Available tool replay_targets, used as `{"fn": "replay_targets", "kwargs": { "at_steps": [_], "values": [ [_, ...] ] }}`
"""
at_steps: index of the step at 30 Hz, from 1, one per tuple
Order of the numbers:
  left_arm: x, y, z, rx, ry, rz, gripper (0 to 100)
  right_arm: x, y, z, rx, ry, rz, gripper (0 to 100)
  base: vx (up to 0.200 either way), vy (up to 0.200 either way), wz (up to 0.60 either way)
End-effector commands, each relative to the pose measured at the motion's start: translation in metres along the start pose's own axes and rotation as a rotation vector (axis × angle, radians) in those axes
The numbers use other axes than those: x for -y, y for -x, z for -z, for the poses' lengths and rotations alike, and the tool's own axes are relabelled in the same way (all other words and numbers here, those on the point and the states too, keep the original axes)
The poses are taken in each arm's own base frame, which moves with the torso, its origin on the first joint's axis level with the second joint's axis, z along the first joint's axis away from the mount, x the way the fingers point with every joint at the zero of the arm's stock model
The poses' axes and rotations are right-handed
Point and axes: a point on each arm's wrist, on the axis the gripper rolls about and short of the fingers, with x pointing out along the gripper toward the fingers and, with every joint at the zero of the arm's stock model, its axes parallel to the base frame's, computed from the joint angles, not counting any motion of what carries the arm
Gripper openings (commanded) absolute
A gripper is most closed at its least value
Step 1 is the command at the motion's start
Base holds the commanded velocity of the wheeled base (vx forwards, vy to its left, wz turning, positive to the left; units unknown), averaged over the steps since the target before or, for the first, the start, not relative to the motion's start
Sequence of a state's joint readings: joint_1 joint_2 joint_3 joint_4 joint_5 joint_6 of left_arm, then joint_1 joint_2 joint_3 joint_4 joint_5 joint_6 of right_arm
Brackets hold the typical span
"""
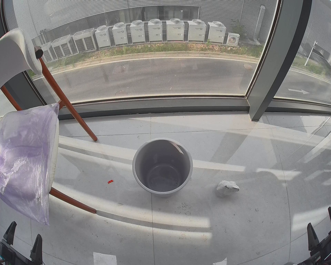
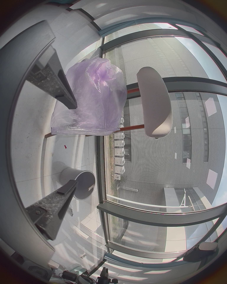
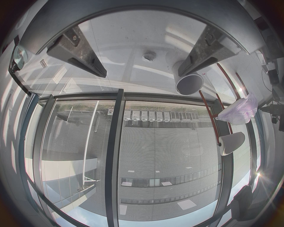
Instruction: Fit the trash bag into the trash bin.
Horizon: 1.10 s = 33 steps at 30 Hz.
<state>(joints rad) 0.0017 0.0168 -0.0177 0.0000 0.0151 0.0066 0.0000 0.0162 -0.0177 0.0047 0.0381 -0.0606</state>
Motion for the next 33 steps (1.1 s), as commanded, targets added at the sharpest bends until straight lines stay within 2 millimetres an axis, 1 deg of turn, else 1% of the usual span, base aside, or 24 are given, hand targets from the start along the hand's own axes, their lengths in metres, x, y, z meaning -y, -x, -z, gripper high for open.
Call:
{"fn": "replay_targets", "kwargs": {
  "at_steps": [1, 12, 14, 16, 19, 20, 22, 23, 24, 26, 27, 29, 30, 32, 33],
  "values": [
    [0.0, -0.001, 0.005, -0.019, -0.001, 0.0, 100, 0.0, 0.0, 0.005, -0.001, 0.001, -0.002, 100, 0.0, 0.0, 0.0],
    [0.0, -0.001, 0.004, -0.007, -0.001, -0.003, 100, 0.0, 0.0, 0.005, -0.001, -0.001, -0.002, 100, 0.0, 0.0, 0.0],
    [0.0, -0.001, -0.008, 0.102, -0.006, -0.001, 100, 0.0, 0.0, 0.005, 0.0, -0.001, -0.002, 100, 0.0, 0.0, 0.0],
    [0.0, 0.001, -0.016, 0.165, -0.026, 0.017, 100, 0.0, 0.0, 0.005, 0.0, -0.002, -0.002, 100, 0.0, 0.0, 0.0],
    [0.002, 0.006, -0.025, 0.156, -0.031, 0.1, 100, 0.0, 0.0, 0.005, 0.0, -0.004, -0.002, 100, 0.0, 0.0, 0.0],
    [0.003, 0.009, -0.028, 0.127, -0.033, 0.128, 100, 0.0, 0.0, 0.005, 0.0, -0.004, -0.003, 100, 0.0, 0.0, 0.0],
    [0.003, 0.013, -0.04, 0.09, -0.038, 0.134, 100, 0.0, 0.0, 0.005, 0.0, -0.005, -0.002, 100, 0.0, 0.0, 0.0],
    [0.002, 0.012, -0.046, 0.082, -0.037, 0.131, 100, 0.0, 0.0, 0.005, 0.0, -0.005, -0.003, 100, 0.0, 0.0, 0.0],
    [0.002, 0.002, -0.057, 0.022, -0.037, 0.119, 100, 0.0, 0.0, 0.005, 0.0, -0.005, -0.003, 100, 0.0, 0.0, 0.0],
    [0.001, -0.014, -0.074, -0.048, -0.048, 0.078, 100, 0.0, 0.0, 0.005, 0.0, -0.005, -0.003, 100, 0.0, 0.0, 0.0],
    [0.001, -0.023, -0.086, -0.062, -0.053, 0.054, 100, 0.0, 0.0, 0.005, 0.0, -0.005, -0.003, 100, 0.0, 0.0, 0.0],
    [0.001, -0.04, -0.101, -0.089, -0.047, 0.029, 100, 0.0, 0.0, 0.005, 0.0, -0.005, -0.003, 100, 0.0, 0.0, 0.0],
    [0.001, -0.058, -0.113, -0.115, -0.045, 0.029, 100, 0.0, 0.0, 0.005, 0.0, -0.005, -0.005, 100, 0.0, 0.0, 0.0],
    [0.001, -0.078, -0.125, -0.134, -0.042, 0.017, 100, 0.0, 0.0, 0.005, 0.0, -0.005, -0.005, 100, 0.0, 0.0, 0.0],
    [0.001, -0.081, -0.127, -0.137, -0.04, 0.016, 100, 0.0, 0.0, 0.005, 0.0, -0.005, -0.005, 100, 0.0, 0.0, 0.0]
  ]
}}
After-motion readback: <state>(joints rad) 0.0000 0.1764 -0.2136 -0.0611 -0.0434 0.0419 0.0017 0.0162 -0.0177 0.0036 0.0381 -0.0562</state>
